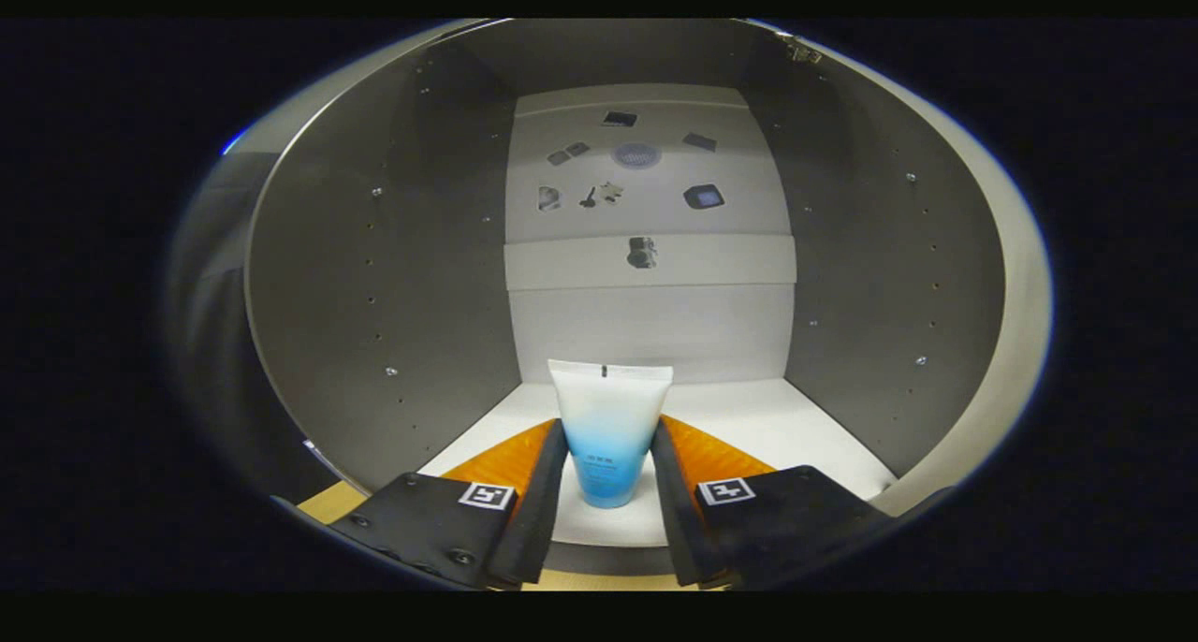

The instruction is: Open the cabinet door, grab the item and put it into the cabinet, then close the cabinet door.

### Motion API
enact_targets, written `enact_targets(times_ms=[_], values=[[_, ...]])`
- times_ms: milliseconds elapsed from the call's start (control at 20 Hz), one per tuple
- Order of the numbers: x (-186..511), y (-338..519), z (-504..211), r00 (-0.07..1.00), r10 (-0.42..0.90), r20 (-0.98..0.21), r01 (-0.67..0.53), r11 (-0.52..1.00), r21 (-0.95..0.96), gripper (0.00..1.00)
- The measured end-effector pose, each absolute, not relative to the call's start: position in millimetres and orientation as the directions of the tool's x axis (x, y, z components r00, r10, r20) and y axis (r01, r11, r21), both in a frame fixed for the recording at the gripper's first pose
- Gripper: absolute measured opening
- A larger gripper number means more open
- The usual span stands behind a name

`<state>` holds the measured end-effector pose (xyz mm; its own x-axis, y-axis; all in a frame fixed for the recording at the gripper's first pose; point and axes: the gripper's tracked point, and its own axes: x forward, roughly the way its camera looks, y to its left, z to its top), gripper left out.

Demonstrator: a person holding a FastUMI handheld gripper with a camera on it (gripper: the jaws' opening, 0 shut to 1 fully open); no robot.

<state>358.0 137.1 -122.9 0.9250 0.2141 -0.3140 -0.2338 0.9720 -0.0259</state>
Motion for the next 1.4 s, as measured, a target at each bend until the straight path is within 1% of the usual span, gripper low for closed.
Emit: enact_targets(times_ms=[200, 300, 400, 450, 600, 750, 1100, 1300, 1400], values=[[358.4, 136.2, -121.2, 0.931, 0.205, -0.302, -0.227, 0.973, -0.041, 0.59], [355.7, 137.1, -114.9, 0.935, 0.208, -0.289, -0.23, 0.972, -0.047, 0.62], [348.7, 136.1, -107.1, 0.937, 0.209, -0.278, -0.231, 0.972, -0.049, 0.86], [344.4, 137.0, -101.3, 0.938, 0.217, -0.27, -0.237, 0.97, -0.045, 0.94], [321.0, 141.5, -80.3, 0.935, 0.252, -0.249, -0.267, 0.963, -0.028, 0.94], [282.3, 148.5, -51.4, 0.93, 0.298, -0.216, -0.311, 0.95, -0.026, 0.95], [152.3, 179.3, 0.7, 0.854, 0.492, -0.171, -0.508, 0.858, -0.071, 0.96], [80.5, 172.9, 28.9, 0.812, 0.565, -0.15, -0.579, 0.812, -0.075, 0.97], [53.1, 159.1, 35.6, 0.818, 0.557, -0.145, -0.572, 0.813, -0.11, 0.97]])
